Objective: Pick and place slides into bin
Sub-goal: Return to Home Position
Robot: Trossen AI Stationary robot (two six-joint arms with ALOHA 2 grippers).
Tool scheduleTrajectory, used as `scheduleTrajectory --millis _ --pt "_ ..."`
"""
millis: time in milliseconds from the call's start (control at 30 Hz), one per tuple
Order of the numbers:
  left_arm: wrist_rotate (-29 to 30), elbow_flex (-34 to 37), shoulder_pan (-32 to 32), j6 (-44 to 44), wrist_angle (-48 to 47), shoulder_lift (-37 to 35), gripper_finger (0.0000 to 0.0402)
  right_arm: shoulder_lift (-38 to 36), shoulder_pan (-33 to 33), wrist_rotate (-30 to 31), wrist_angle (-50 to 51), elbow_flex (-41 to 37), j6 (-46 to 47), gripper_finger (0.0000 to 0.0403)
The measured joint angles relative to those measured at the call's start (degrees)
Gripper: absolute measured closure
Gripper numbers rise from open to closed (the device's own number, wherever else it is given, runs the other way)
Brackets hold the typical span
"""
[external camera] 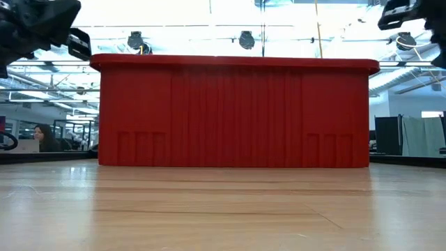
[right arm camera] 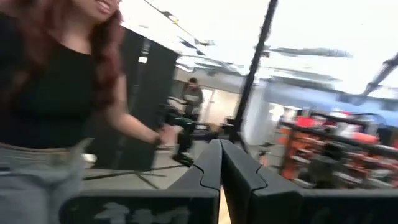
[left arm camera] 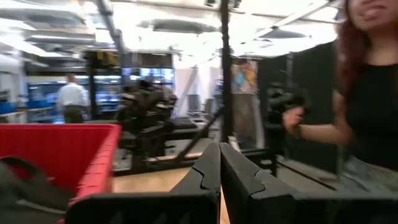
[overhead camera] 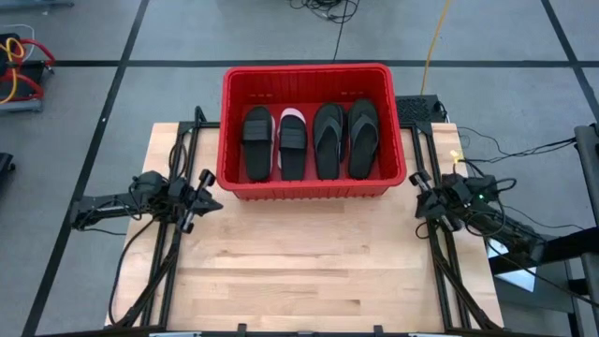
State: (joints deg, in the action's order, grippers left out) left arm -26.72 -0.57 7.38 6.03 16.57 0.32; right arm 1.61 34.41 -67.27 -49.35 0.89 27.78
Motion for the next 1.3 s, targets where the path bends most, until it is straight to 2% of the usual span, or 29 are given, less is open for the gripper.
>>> scheduleTrajectory --millis 100,200,333,567,767,1067,1300 --pt "-4.1 0.0 0.0 -1.1 -0.5 0.0 0.0400 0.0 -1.2 1.6 6.7 0.0 -8.4 0.0403" --pt "-7.1 0.0 0.0 -1.2 -1.1 0.0 0.0396 0.0 -2.7 -2.0 13.4 0.0 -13.5 0.0403" --pt "-7.6 0.0 0.0 -0.1 -1.5 0.0 0.0398 0.0 -4.6 -3.0 19.6 0.0 -19.5 0.0403" --pt "-8.4 0.0 0.0 -1.3 -3.3 0.0 0.0393 0.0 -6.3 -3.2 23.7 0.0 -26.6 0.0403" --pt "-8.2 0.0 0.0 -1.2 -3.2 0.0 0.0400 0.0 -6.4 -3.2 24.2 -0.1 -27.0 0.0403" --pt "-7.4 -0.1 0.0 1.7 -3.0 0.0 0.0376 0.0 -6.4 -3.3 24.4 -0.1 -22.6 0.0403" --pt "-7.1 -0.1 0.0 3.6 -3.0 0.0 0.0384 0.0 -6.4 -3.3 24.4 -0.1 -22.5 0.0403"
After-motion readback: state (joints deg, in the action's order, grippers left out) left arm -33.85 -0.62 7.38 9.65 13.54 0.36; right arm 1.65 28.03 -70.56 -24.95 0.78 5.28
